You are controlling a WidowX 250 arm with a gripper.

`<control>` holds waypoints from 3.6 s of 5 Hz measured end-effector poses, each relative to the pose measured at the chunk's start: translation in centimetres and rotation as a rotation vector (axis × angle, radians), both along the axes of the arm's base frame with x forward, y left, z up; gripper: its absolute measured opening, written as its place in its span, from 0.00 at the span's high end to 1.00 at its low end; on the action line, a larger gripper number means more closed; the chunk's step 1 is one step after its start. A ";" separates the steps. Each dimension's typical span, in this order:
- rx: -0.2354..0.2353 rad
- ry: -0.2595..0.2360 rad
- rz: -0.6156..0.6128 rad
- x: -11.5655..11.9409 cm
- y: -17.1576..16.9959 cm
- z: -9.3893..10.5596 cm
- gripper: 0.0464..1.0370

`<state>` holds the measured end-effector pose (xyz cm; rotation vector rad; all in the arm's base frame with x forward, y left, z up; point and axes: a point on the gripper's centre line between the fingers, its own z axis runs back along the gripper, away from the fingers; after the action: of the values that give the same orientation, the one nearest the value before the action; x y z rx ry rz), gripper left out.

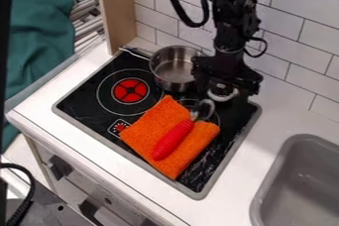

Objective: Grab the round object and drop it into the silver pot

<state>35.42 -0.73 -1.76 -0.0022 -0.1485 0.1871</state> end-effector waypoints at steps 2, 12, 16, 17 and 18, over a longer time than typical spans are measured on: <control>-0.003 -0.017 0.006 0.4 0.2 0.2 0.04; 0.059 -0.146 0.083 1.2 8.4 3.2 0.18; 0.036 -0.124 0.057 1.1 9.7 1.9 0.03; 0.059 -0.117 0.051 0.5 8.5 2.6 0.03; 0.094 -0.148 0.017 -0.5 6.3 5.7 0.03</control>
<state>34.88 5.52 3.90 0.0789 -0.3052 0.1966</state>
